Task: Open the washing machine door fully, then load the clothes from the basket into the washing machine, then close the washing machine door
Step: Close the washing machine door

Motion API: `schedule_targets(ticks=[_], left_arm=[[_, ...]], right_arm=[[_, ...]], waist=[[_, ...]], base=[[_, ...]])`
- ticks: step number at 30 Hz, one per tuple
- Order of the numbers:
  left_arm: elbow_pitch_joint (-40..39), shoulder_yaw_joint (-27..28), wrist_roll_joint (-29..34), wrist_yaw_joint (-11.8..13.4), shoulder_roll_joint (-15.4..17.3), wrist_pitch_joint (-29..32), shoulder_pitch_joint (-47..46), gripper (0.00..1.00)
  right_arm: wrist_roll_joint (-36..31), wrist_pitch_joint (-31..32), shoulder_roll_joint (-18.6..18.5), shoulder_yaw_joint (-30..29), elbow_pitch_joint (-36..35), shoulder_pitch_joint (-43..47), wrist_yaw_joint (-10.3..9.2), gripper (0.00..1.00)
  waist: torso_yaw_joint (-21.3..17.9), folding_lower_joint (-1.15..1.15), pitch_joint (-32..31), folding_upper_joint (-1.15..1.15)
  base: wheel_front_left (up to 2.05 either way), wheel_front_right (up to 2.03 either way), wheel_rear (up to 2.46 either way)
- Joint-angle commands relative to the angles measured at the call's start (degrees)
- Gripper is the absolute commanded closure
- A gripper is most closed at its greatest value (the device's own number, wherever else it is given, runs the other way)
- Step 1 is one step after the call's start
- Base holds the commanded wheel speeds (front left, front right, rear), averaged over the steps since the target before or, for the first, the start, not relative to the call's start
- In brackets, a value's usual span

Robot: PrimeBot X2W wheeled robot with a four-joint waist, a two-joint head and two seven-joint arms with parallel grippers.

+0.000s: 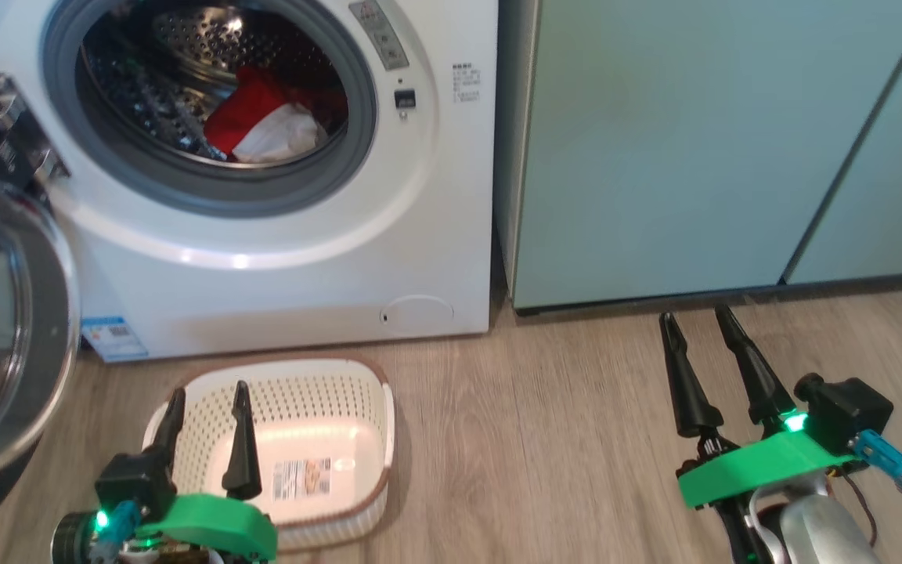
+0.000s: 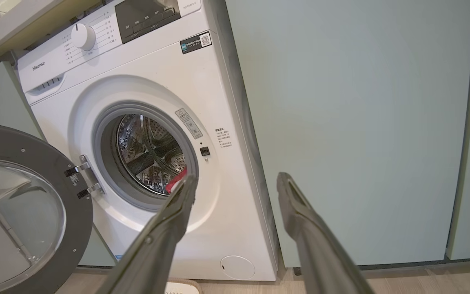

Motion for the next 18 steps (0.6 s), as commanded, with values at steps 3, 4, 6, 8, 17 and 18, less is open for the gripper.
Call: schedule_targets(ticks=[3, 4, 6, 8, 17, 18], left_arm=[[-1.74, 1.86, 1.10, 0.00, 0.06, -0.29, -2.23, 0.00], [-1.62, 1.78, 1.28, 0.02, 0.06, -0.29, -2.19, 0.00], [-1.44, 1.66, 1.79, 0.12, 0.06, -0.29, -2.09, 0.00], [-1.26, 1.46, 2.30, 0.09, 0.06, -0.29, -2.01, 0.00], [-1.29, 1.26, 2.57, 0.18, 0.06, -0.29, -1.81, 0.00], [-1.29, 1.25, 2.54, 0.21, 0.06, -0.29, -1.78, 0.00]], right_arm=[[0.31, -0.37, -0.12, 1.52, -1.54, -1.14, 0.00, 0.00], [0.30, -0.37, -0.12, 1.58, -1.46, -1.16, 0.00, 0.00], [0.28, -0.37, -0.12, 1.74, -1.33, -1.20, 0.00, 0.00], [0.26, -0.37, -0.12, 1.89, -1.21, -1.23, 0.00, 0.00], [0.04, -0.37, -0.12, 2.18, -0.94, -1.37, 0.00, 0.00], [0.00, -0.37, -0.12, 2.19, -0.90, -1.38, 0.00, 0.00]], waist=[[0.19, 0.00, -0.09, 0.00], [0.22, 0.00, -0.14, 0.00], [0.22, 0.00, -0.19, 0.00], [0.22, 0.00, -0.28, 0.00], [-0.05, 0.00, -0.60, 0.00], [-0.09, 0.00, -0.65, 0.00]], base=[[-1.92, 1.92, 0.00], [-1.65, 1.65, 0.00], [-1.44, 1.44, 0.00], [-1.17, 1.17, 0.00], [-0.34, 0.34, 0.00], [0.00, 0.00, 0.00]])
